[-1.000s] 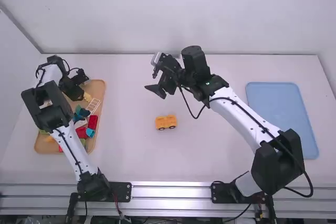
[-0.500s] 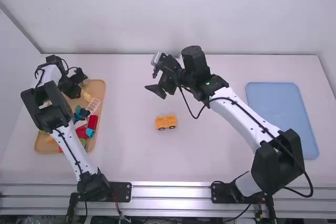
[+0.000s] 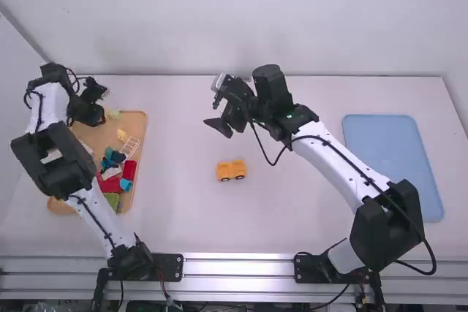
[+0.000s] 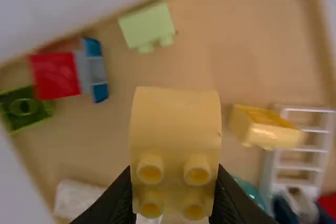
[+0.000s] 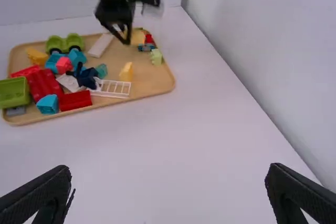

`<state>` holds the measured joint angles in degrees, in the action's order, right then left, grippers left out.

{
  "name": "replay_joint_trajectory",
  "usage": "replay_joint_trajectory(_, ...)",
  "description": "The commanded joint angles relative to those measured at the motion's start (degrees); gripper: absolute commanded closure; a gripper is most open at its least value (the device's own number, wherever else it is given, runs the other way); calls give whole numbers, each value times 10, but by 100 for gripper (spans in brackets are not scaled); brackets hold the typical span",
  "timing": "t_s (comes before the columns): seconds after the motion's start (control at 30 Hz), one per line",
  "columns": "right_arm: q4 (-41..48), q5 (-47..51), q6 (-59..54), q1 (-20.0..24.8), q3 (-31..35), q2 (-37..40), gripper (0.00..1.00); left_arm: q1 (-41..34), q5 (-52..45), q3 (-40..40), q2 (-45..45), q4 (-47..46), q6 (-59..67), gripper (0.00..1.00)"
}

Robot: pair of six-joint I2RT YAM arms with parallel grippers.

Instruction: Assemble lego blocks to make yellow taxi

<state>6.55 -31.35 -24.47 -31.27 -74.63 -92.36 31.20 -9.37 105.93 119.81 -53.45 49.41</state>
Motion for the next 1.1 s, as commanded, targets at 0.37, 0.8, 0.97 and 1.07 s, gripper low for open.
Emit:
replay_joint_trajectory(0.37,35,-58,0,63,-15,-4,1,-271,97,-296,-204,22,84,80)
replay_joint_trajectory(0.8,245,-245,-290,136,-15,37,2,-465,52,-380,-197,121,-447,98)
replay_joint_trajectory(0.97,322,-313,-387,170,-15,47,2,-466,39,-386,-197,103,-661,98)
replay_joint_trajectory(1.07,347,-333,-414,186,-14,46,1,-466,65,-405,-197,115,-786,98)
